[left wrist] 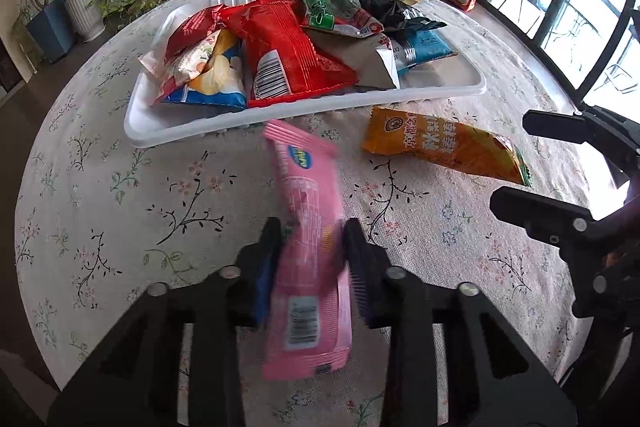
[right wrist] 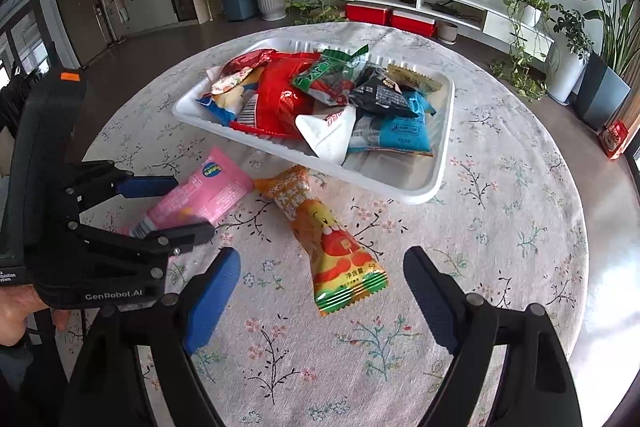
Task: Organize snacks
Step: 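Grasp the pink packet with the left gripper while the right gripper grasps the orange packet, then carry the pink and orange packets over the white tray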
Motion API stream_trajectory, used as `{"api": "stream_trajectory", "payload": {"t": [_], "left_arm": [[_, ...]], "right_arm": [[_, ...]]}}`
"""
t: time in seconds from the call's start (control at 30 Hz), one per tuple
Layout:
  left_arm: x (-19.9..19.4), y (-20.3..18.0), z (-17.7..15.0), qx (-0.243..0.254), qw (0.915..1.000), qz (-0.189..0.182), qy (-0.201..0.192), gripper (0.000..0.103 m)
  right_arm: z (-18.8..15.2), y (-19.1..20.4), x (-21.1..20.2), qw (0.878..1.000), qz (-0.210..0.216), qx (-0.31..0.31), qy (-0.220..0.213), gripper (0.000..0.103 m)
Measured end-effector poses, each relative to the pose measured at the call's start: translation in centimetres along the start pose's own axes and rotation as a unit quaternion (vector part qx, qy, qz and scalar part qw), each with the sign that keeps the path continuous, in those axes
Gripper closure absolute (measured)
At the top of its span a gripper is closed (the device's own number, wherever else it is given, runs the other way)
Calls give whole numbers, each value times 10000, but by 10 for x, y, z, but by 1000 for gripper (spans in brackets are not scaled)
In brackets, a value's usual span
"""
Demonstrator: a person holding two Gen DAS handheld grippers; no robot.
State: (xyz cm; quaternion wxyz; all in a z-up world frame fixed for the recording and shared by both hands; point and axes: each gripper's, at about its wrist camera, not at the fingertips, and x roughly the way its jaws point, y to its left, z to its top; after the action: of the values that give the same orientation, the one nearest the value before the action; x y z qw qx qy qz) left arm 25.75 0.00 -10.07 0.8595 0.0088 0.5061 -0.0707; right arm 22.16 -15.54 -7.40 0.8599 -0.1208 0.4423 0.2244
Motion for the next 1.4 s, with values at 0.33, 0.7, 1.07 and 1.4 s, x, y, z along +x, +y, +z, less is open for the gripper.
{"api": "stream_trajectory", "payload": {"t": [0.33,0.7,1.07,1.4], "left_arm": [[-10,8,-7,162,9995,-269,-67,92],[-30,29,-24,-161,9973,-656,-292,92],[-35,39,-35,-318,9951,-837,-410,92],[-43,35,-37,-318,9941,-903,-515,92]], "right_arm": [[2,-4,9,9999,25,-45,128,21],[14,7,23,9985,314,-403,211,25],[27,9,52,9957,249,-525,719,59],[11,18,33,9967,383,-264,661,82]]}}
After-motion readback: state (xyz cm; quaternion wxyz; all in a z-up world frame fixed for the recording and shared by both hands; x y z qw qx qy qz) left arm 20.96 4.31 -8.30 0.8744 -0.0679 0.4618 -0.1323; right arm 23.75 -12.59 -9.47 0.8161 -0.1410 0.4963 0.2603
